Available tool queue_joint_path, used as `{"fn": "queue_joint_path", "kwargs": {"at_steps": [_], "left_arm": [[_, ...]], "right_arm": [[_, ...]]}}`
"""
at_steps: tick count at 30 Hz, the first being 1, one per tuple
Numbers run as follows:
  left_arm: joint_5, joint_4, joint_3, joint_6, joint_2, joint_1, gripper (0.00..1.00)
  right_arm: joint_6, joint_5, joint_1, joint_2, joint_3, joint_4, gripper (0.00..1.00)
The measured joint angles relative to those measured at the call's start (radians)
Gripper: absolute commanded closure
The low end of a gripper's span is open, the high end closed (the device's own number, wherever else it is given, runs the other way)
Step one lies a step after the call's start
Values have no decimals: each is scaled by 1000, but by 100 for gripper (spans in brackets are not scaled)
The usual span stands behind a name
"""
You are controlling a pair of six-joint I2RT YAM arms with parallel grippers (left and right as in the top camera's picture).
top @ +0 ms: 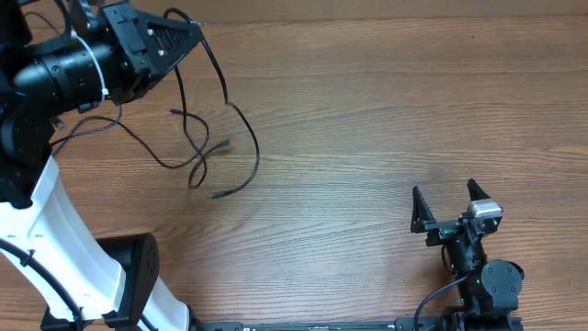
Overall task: Untangle cables
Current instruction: 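Carry the held cable up and left with the left gripper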
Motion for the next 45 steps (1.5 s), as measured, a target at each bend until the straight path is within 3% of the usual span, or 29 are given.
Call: {"fn": "queue_joint_path", "kwargs": {"at_steps": [18,29,45], "left_arm": [[34,0,0,-47,-9,-44,96],[18,0,0,-75,-30,-144,96],[-152,0,0,-102,-30,-331,96]], "right_arm": [[0,0,0,0,0,0,0],[0,0,0,0,0,0,0],[0,0,0,0,0,0,0]]}}
